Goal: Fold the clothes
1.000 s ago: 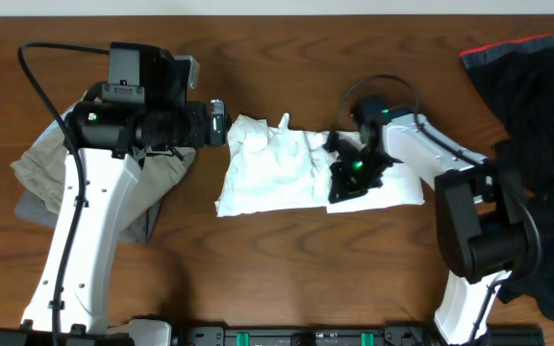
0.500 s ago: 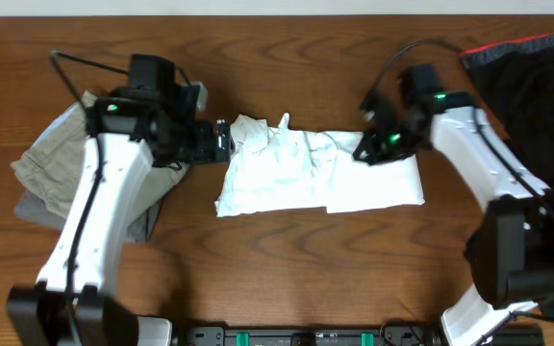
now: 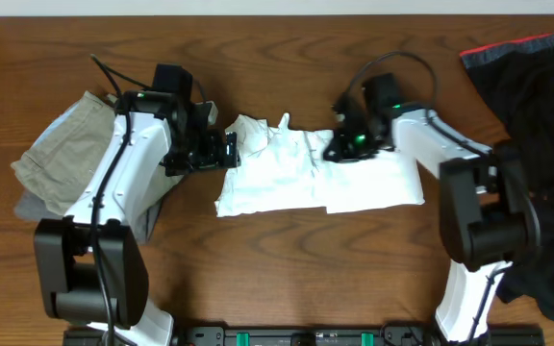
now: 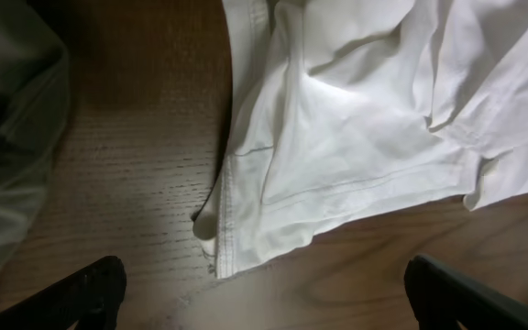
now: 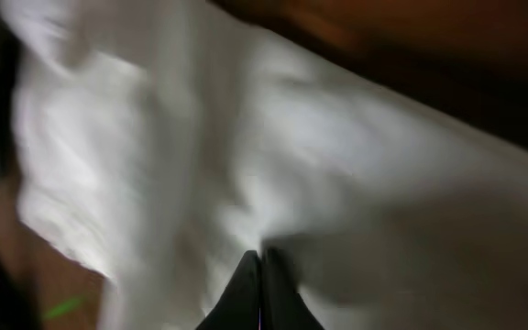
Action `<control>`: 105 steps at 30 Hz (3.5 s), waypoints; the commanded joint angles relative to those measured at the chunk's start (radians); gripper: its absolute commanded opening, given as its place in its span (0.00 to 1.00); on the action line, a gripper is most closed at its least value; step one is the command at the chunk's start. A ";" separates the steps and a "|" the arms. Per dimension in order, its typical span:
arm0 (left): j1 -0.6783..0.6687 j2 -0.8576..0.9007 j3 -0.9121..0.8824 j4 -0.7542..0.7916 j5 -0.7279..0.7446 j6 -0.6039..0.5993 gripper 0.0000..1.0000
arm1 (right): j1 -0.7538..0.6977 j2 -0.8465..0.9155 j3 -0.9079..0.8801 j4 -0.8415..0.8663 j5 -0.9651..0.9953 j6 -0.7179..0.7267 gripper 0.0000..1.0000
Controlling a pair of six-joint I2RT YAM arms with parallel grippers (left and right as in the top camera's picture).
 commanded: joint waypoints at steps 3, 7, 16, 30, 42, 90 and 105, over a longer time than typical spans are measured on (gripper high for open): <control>-0.005 0.002 -0.003 -0.003 0.013 -0.003 0.99 | 0.038 -0.025 0.004 0.097 -0.145 0.029 0.02; -0.005 0.003 -0.003 -0.002 0.013 -0.002 0.99 | -0.003 -0.071 0.010 0.110 -0.146 0.021 0.01; -0.044 0.086 -0.007 0.113 0.022 0.032 0.98 | -0.202 -0.335 0.010 -0.021 -0.038 -0.043 0.04; -0.023 0.272 -0.007 0.194 0.066 0.048 0.98 | -0.320 -0.494 0.010 -0.289 0.108 -0.159 0.04; -0.023 0.447 -0.007 0.208 0.330 0.161 0.81 | -0.321 -0.494 0.010 -0.299 0.129 -0.172 0.04; 0.017 0.268 0.027 0.190 0.272 -0.099 0.06 | -0.321 -0.494 0.010 -0.369 0.130 -0.172 0.06; 0.016 -0.011 0.272 -0.128 -0.038 -0.030 0.06 | -0.321 -0.494 0.010 -0.342 0.130 -0.172 0.07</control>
